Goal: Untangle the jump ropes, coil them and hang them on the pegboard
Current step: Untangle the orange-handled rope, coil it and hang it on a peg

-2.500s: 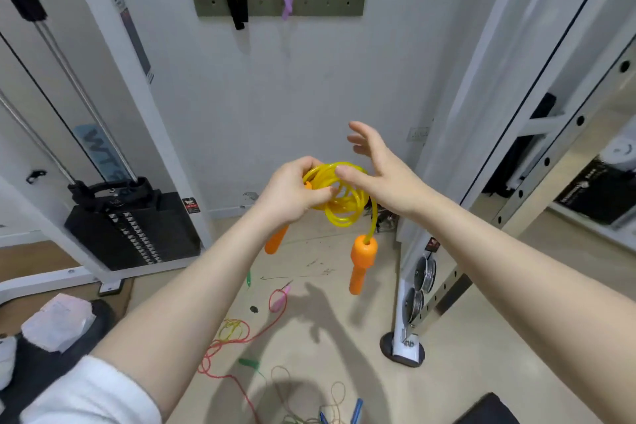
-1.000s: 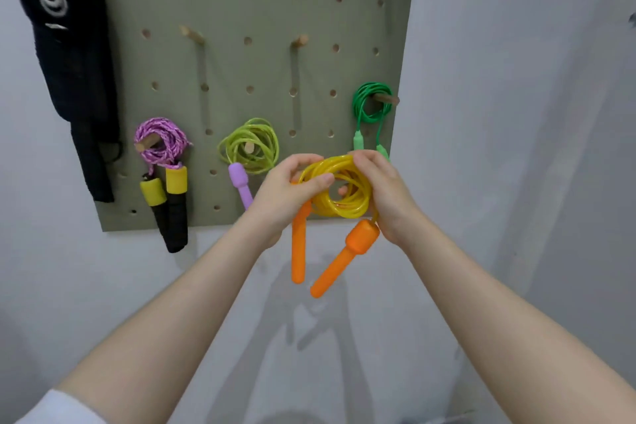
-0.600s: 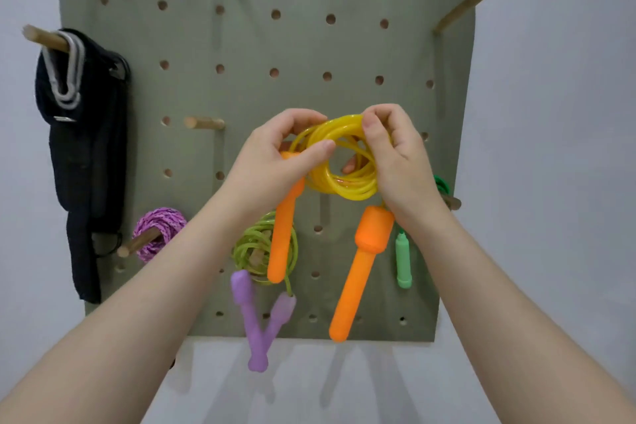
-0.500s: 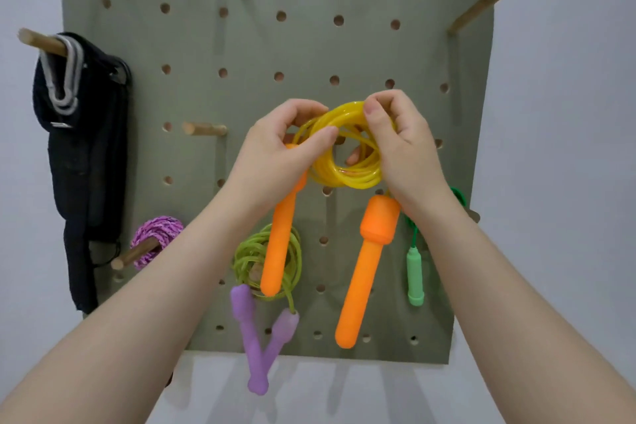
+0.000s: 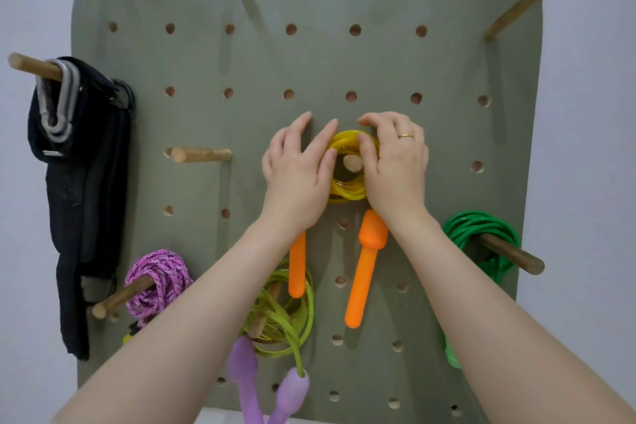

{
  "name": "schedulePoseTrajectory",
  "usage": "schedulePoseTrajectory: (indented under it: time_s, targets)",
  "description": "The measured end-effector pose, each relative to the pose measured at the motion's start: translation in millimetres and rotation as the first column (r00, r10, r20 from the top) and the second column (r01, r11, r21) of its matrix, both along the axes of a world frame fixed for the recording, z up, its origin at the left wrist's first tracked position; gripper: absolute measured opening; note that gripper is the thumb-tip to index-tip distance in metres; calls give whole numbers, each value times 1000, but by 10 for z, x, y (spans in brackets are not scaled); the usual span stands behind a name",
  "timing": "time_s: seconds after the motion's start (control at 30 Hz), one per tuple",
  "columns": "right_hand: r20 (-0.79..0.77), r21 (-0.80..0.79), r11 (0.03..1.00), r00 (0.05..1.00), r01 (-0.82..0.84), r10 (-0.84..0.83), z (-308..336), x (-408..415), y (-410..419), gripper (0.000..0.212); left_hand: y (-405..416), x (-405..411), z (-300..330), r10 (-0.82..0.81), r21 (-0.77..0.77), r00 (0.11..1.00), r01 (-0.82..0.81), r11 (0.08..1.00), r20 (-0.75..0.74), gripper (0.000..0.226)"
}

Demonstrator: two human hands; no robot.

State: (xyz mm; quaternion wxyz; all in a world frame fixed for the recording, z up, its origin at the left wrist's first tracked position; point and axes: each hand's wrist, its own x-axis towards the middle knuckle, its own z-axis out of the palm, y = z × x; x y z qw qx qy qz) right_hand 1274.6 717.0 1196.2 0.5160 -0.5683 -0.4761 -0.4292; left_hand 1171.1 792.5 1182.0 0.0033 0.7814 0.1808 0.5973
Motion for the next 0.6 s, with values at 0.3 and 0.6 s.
schedulePoseTrajectory:
  time_s: [0.3, 0.6]
  targets:
    - [135, -41, 979, 972, 199, -192, 23, 14, 83, 45, 28, 150, 49, 112, 71, 990, -106, 992, -85, 54]
    - [27, -298, 954, 999, 34, -28, -320, -156, -320, 70, -128, -201, -305, -90, 48, 979, 100, 994, -184, 83]
